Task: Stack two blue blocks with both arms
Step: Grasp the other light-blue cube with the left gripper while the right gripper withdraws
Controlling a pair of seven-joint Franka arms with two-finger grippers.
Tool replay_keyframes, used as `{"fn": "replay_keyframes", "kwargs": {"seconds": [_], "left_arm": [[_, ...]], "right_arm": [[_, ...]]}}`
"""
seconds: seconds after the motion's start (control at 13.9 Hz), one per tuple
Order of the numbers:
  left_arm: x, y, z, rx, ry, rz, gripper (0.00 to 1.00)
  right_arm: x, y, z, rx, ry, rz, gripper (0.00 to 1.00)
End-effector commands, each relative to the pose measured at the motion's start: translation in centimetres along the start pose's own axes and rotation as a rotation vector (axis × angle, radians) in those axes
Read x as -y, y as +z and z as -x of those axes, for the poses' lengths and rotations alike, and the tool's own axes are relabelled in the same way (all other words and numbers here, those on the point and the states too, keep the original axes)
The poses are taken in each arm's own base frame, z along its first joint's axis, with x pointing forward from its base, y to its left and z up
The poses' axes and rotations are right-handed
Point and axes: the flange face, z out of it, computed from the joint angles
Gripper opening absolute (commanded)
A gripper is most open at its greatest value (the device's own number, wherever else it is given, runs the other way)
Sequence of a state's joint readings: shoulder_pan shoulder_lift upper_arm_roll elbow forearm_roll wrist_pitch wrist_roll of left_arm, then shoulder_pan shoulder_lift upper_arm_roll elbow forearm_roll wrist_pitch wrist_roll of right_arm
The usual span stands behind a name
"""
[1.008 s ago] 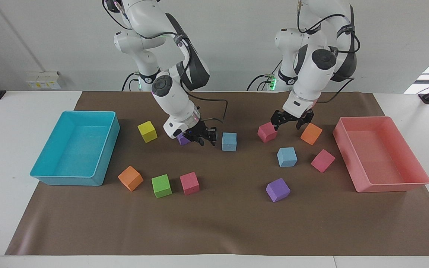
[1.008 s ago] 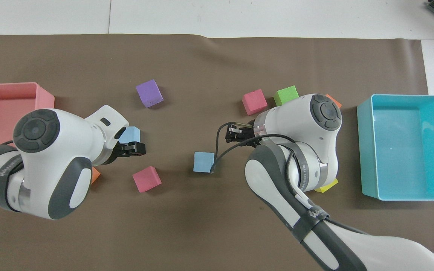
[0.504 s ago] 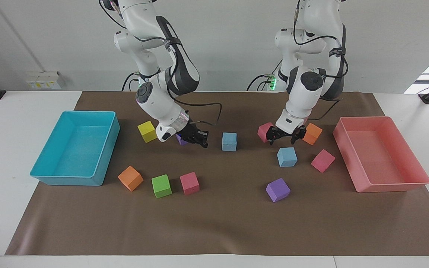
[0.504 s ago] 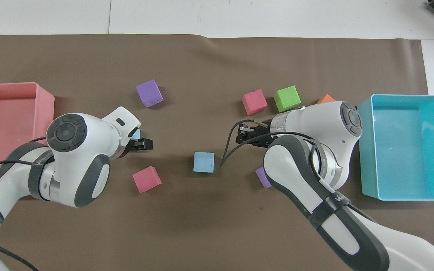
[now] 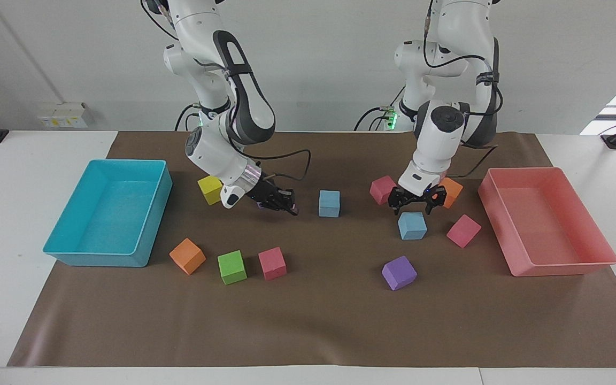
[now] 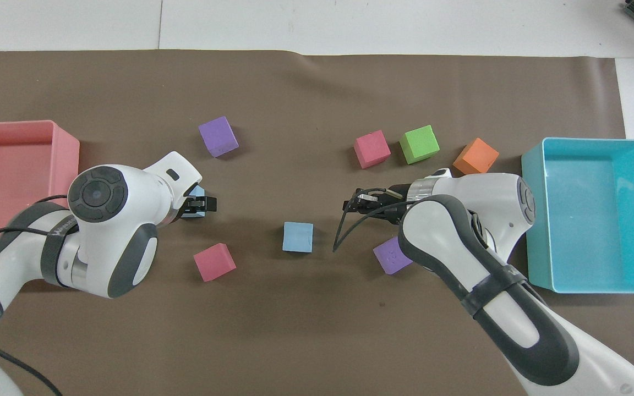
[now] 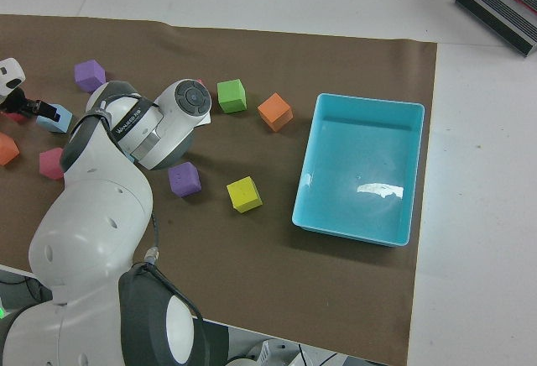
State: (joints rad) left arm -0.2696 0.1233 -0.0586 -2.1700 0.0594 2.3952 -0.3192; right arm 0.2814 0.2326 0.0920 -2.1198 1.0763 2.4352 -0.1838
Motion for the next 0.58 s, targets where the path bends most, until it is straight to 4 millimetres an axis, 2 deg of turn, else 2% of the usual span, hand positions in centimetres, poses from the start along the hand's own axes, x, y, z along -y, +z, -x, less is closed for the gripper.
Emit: {"fn": "replay_keyframes", "kwargs": {"seconds": [0.0,0.36,0.5], "left_arm": [[0.5,1.6,-0.6,-0.017,0.013,-0.008,1.00],[1.1,2.2,-1.0,-0.023,0.005,-0.006,1.00],[1.2,2.5,-1.0,-0.021,0.003,-0.006,1.00]], "right_arm": [[-1.0,1.4,1.8,-0.004,0.001,-0.032,0.00],[-0.6,3.8,4.8,0.004,-0.033,0.015,0.00],[-0.4,4.1,5.2,0.008,-0.044,0.018,0.00]]}}
